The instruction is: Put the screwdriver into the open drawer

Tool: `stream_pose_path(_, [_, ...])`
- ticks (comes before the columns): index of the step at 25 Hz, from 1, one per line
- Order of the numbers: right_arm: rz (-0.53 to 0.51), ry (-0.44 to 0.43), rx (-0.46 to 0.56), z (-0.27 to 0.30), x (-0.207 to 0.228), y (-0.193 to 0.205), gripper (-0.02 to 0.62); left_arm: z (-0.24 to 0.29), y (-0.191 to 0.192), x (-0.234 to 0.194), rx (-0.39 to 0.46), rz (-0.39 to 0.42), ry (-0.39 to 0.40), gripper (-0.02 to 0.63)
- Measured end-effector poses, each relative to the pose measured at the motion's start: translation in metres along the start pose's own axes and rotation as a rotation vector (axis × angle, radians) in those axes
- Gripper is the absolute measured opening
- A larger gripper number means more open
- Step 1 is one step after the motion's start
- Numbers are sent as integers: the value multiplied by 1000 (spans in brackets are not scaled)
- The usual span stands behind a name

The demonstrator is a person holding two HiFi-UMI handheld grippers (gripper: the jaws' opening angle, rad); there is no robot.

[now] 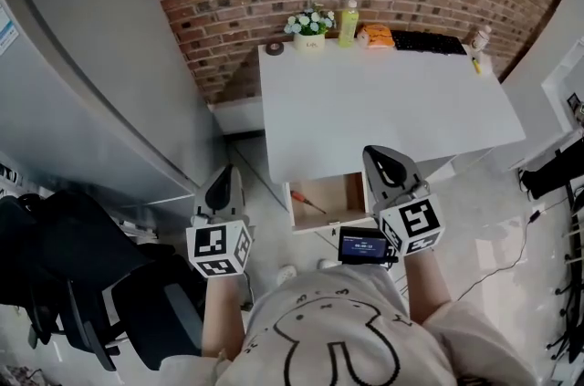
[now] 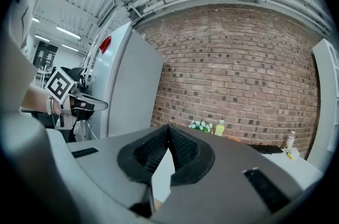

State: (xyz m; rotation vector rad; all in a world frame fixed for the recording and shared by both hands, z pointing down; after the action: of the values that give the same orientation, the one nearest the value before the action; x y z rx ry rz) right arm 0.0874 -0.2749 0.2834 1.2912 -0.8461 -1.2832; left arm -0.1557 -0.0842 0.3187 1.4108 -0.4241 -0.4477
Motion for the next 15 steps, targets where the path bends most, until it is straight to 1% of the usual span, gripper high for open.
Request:
stream_pose_path(4, [27,32,49,-4,0,-5,18,0,-7,-1,26,9,2,12])
stream_pose_path(8, [18,40,47,-6,-1,-6,18,0,-12,-1,41,0,3,12])
stream_pose_path(15, [45,51,67,-8,-2,-5,18,0,-14,8,56,3,22,12])
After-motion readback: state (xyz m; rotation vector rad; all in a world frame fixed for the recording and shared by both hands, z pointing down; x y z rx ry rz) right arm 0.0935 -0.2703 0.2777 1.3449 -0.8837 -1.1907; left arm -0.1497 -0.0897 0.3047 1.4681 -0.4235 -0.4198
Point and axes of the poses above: the fingertips, and each gripper's own axes: z forward along the fingers, x to its right, y out of its underside, the point moved 8 cm from there along -z, backward along the fingers, and after that the axes turned 12 degrees about -y, right-handed, at the moved point
